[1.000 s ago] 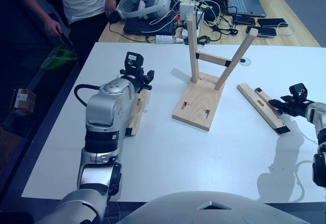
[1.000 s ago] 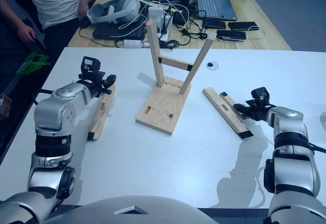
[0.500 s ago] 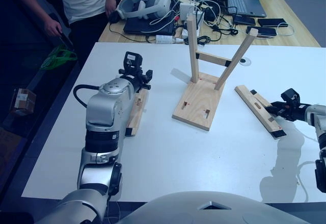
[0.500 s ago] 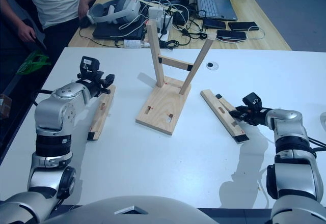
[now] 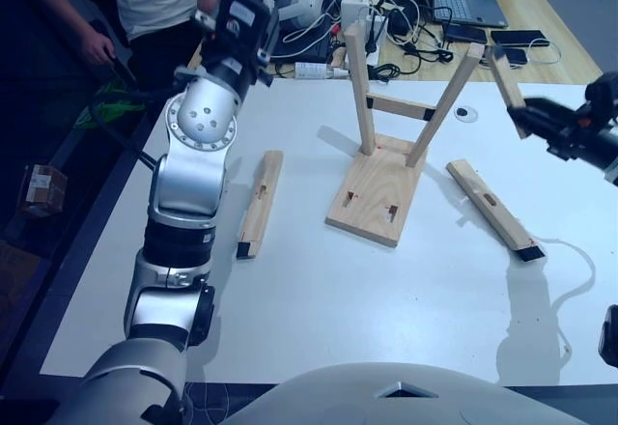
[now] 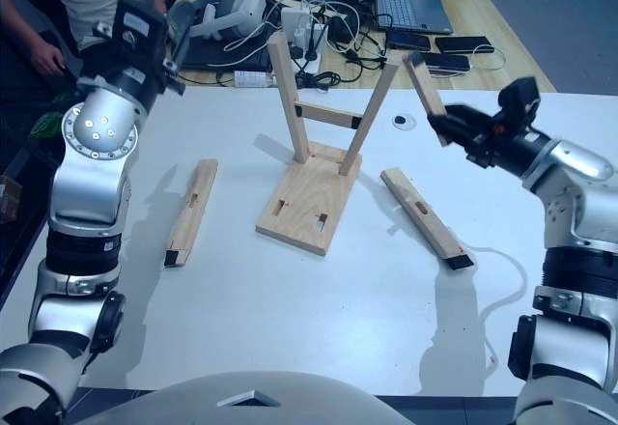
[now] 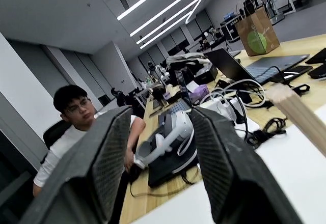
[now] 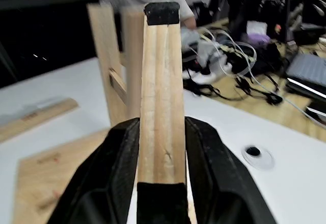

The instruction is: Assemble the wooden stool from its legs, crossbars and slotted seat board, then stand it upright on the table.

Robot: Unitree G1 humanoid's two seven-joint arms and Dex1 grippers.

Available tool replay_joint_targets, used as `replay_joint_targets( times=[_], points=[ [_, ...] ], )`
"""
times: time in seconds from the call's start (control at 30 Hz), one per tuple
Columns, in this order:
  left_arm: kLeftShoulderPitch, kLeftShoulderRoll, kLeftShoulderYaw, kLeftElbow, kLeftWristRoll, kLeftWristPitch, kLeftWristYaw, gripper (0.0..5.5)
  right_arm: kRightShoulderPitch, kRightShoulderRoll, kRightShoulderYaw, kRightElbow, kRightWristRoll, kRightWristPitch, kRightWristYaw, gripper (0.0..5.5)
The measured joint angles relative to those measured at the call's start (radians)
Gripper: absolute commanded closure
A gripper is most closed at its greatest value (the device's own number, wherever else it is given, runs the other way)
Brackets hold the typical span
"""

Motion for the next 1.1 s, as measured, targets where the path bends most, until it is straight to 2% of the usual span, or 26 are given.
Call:
replay_joint_targets(
  times=[0.1, 0.23, 0.33, 0.43, 0.57, 0.67, 1.1],
  points=[
    [-0.106, 0.076, -0.067, 0.017, 0.16, -0.199, 0.008, 3.32, -0.174, 0.046, -0.09, -0.181, 0.242, 0.141, -0.139, 4.22],
    [-0.118, 0.154, -0.154, 0.022, 0.339, -0.424, 0.007, 3.32, -0.252, 0.095, -0.107, -0.284, 0.366, 0.217, -0.299, 4.22],
    [-0.113, 0.165, -0.205, 0.022, 0.436, -0.533, 0.006, 3.32, -0.255, 0.163, -0.02, -0.328, 0.36, 0.251, -0.412, 4.22],
    [-0.102, 0.184, -0.252, 0.036, 0.5, -0.652, -0.01, 3.32, -0.246, 0.285, 0.158, -0.364, 0.269, 0.278, -0.545, 4.22],
    [-0.079, 0.187, -0.258, 0.06, 0.515, -0.721, -0.041, 3.32, -0.194, 0.316, 0.274, -0.422, 0.17, 0.277, -0.581, 4.22],
    [-0.075, 0.187, -0.26, 0.077, 0.538, -0.732, -0.064, 3.32, -0.169, 0.316, 0.314, -0.451, 0.124, 0.278, -0.581, 4.22],
    [0.043, 0.232, -0.231, 0.055, 0.533, -0.789, -0.195, 3.32, -0.144, 0.272, 0.393, -0.461, -0.071, 0.264, -0.527, 4.22]
  ],
)
